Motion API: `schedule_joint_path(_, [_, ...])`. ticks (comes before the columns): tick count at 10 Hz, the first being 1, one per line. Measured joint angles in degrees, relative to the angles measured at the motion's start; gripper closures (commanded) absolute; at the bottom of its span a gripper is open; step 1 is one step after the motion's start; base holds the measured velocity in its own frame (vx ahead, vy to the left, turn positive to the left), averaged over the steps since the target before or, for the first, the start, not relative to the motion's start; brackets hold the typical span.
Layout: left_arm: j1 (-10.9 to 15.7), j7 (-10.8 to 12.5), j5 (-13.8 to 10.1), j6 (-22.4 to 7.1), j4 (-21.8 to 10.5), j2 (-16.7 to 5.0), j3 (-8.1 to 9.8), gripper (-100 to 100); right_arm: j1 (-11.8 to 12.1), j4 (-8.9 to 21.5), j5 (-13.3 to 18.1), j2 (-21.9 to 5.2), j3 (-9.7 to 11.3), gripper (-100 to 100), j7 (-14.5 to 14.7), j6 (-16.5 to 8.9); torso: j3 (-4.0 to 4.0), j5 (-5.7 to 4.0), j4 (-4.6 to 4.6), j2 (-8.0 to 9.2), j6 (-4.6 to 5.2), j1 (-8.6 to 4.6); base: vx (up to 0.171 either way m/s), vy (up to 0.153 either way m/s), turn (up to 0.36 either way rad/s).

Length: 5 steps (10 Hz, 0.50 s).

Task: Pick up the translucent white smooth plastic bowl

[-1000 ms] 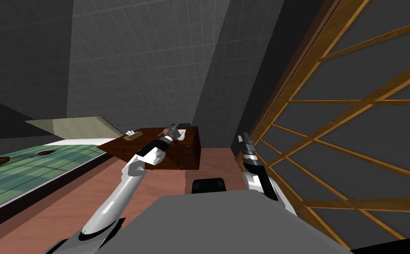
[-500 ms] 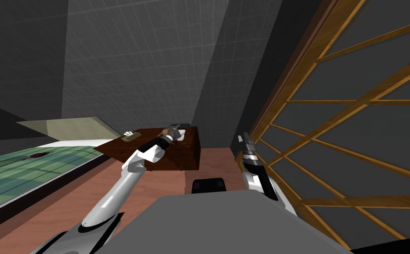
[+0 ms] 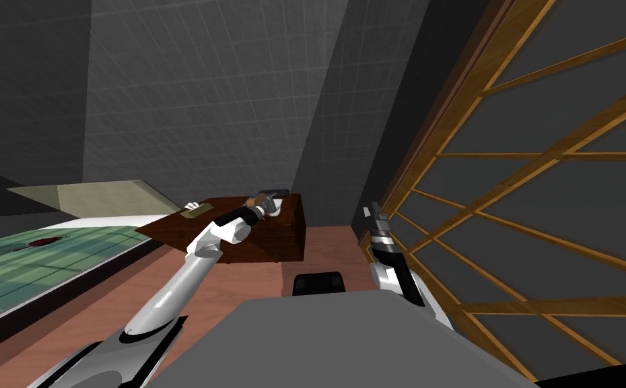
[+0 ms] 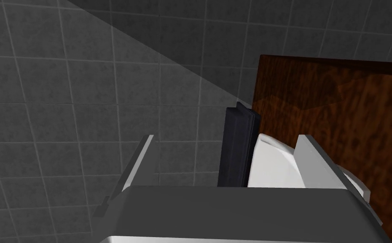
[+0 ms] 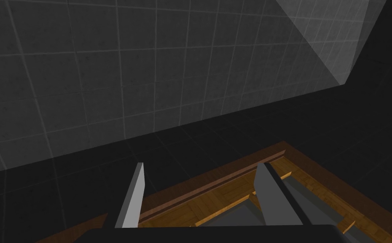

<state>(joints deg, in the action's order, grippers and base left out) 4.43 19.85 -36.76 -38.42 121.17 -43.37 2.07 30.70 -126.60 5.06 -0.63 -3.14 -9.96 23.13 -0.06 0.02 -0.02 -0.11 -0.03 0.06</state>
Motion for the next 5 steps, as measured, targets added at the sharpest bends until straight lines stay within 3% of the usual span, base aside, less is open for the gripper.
schedule_joint_path(5, [2.4, 1.3, -3.2, -7.8, -2.3, -3.1, -1.0, -100, 0.0, 0.0, 0.0, 0.0, 0.0, 0, 0.0, 0.0, -0.04, 0.02, -0.02, -0.07, -0.01, 0.07, 0.033, 0.018, -0.023])
